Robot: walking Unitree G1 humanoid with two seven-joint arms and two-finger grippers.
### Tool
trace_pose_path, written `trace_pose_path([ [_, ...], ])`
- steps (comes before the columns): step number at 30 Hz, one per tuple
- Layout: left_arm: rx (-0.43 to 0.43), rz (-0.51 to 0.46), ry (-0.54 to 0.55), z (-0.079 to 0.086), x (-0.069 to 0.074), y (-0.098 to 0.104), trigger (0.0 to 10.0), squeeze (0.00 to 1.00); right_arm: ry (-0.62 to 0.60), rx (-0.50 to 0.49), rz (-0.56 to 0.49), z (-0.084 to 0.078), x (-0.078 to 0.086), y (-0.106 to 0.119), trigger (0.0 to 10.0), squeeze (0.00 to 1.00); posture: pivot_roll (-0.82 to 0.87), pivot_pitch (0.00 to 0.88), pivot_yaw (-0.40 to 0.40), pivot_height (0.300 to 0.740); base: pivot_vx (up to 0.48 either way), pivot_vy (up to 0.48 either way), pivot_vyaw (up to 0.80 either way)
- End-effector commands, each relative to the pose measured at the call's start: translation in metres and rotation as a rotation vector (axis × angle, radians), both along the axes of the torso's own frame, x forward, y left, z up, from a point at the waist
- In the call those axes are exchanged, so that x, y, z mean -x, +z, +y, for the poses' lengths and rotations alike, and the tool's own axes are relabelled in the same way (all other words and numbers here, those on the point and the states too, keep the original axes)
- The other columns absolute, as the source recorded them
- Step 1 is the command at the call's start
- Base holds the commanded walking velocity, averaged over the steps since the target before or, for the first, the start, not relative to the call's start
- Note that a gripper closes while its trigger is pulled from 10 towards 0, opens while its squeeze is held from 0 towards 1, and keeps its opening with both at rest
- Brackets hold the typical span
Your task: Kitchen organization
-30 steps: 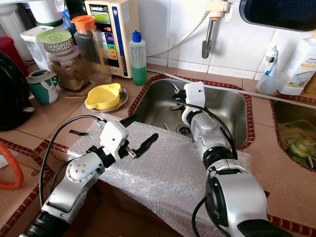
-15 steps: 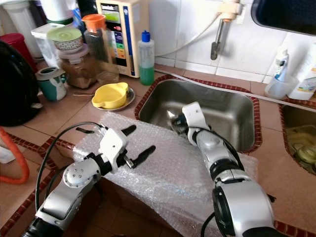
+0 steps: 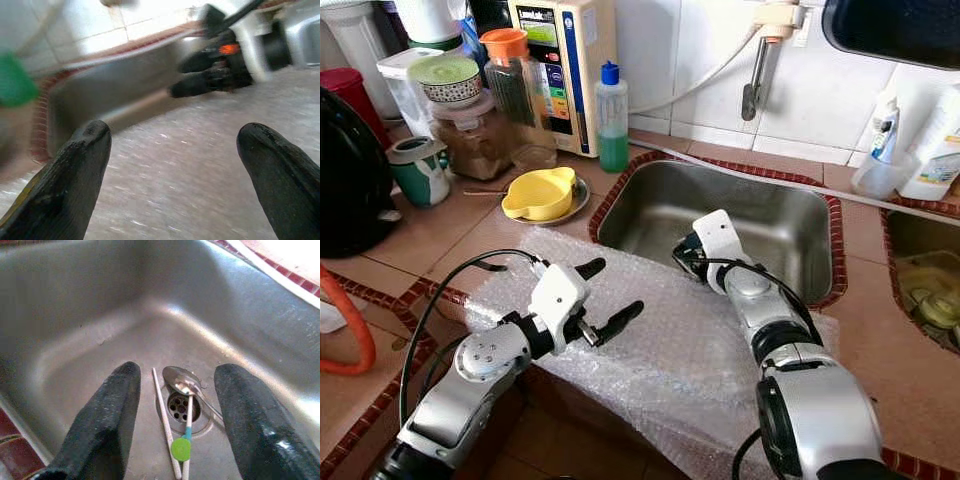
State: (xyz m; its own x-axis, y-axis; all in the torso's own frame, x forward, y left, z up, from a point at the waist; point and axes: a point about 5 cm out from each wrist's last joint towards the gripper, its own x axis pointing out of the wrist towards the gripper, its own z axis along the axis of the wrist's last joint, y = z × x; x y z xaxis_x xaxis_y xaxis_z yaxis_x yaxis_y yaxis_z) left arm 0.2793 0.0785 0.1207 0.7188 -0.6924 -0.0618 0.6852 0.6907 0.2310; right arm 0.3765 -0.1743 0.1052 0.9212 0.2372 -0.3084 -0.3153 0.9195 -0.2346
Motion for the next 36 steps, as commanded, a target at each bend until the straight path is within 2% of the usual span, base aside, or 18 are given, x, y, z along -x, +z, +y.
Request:
trace_pose_path([
  [1,-0.009,-0.072,0.12,0.013,-0.014,0.011,10.0,1.0,0.006,-0.098,-0.061,0.003,-0.006,0.016,10.0,1.0,0.16,0.0,0.032,0.74,0.0,0.0,0.0],
  [2,-0.004,-0.089,0.162,0.017,-0.019,0.014,10.0,1.0,0.01,-0.136,-0.079,0.005,-0.008,0.02,10.0,1.0,0.16,0.0,0.031,0.74,0.0,0.0,0.0],
  [3,-0.009,-0.11,0.215,0.023,-0.025,0.017,10.0,0.91,0.019,-0.2,-0.101,0.008,-0.01,0.026,10.0,1.0,0.16,0.0,0.031,0.74,0.0,0.0,0.0],
  [4,-0.011,-0.119,0.243,0.026,-0.028,0.019,10.0,0.91,0.025,-0.238,-0.115,0.01,-0.011,0.03,10.0,1.0,0.15,0.0,0.03,0.74,0.0,0.0,0.0],
  [6,-0.004,-0.146,0.302,0.033,-0.034,0.025,10.0,0.15,0.058,-0.327,-0.163,0.017,-0.013,0.039,10.0,1.0,0.14,0.0,0.029,0.74,0.0,0.0,0.0],
  [7,-0.004,-0.146,0.302,0.033,-0.034,0.025,10.0,0.15,0.058,-0.327,-0.163,0.017,-0.013,0.039,10.0,1.0,0.14,0.0,0.029,0.74,0.0,0.0,0.0],
  [8,0.003,-0.15,0.324,0.036,-0.037,0.027,10.0,0.0,0.066,-0.355,-0.185,0.019,-0.013,0.043,10.0,1.0,0.13,0.0,0.028,0.74,0.0,0.0,0.0],
  [10,0.011,-0.164,0.429,0.047,-0.046,0.032,10.0,0.0,0.089,-0.457,-0.259,0.029,-0.012,0.057,10.0,1.0,0.12,0.0,0.032,0.74,0.0,0.0,0.0],
  [15,0.026,-0.176,0.511,0.055,-0.052,0.035,10.0,0.0,0.103,-0.521,-0.322,0.036,-0.002,0.066,10.0,1.0,0.11,0.0,0.034,0.74,0.0,0.0,0.0],
  [22,0.057,-0.204,0.663,0.075,-0.056,0.039,10.0,0.0,0.024,-0.616,-0.402,0.034,0.024,0.074,10.0,1.0,0.08,0.0,0.038,0.74,0.0,0.0,0.0],
  [24,0.086,-0.18,0.688,0.079,-0.056,0.038,10.0,0.0,0.014,-0.624,-0.412,0.034,0.031,0.077,10.0,0.95,0.07,0.0,0.044,0.74,0.0,0.0,0.0],
  [26,0.093,-0.176,0.706,0.082,-0.057,0.038,10.0,0.0,0.011,-0.625,-0.413,0.035,0.034,0.078,10.0,0.76,0.07,0.0,0.047,0.74,0.0,0.0,0.0],
  [27,0.087,-0.172,0.749,0.087,-0.057,0.037,10.0,0.0,0.013,-0.624,-0.409,0.037,0.037,0.078,10.0,0.4,0.06,0.0,0.05,0.74,0.0,0.0,0.0],
  [28,0.079,-0.168,0.786,0.092,-0.058,0.035,10.0,0.0,0.014,-0.623,-0.407,0.039,0.038,0.078,10.0,0.35,0.06,0.0,0.052,0.74,0.0,0.0,0.0],
  [30,0.078,-0.168,0.798,0.094,-0.058,0.035,10.0,0.0,0.012,-0.623,-0.403,0.039,0.04,0.078,10.0,0.35,0.06,0.0,0.052,0.74,0.0,0.0,0.0],
  [31,0.069,-0.165,0.827,0.098,-0.059,0.034,10.0,0.0,0.01,-0.625,-0.395,0.04,0.042,0.079,10.0,0.22,0.06,0.0,0.053,0.74,0.0,0.0,0.0],
  [32,0.057,-0.152,0.874,0.104,-0.062,0.032,10.0,0.0,0.018,-0.614,-0.386,0.042,0.046,0.08,10.0,0.04,0.06,0.0,0.053,0.74,0.0,0.0,0.0],
  [36,0.067,-0.105,0.913,0.111,-0.071,0.031,10.0,0.0,0.066,-0.6,-0.372,0.051,0.052,0.083,10.0,0.0,0.06,0.0,0.054,0.74,0.0,0.0,0.0],
])
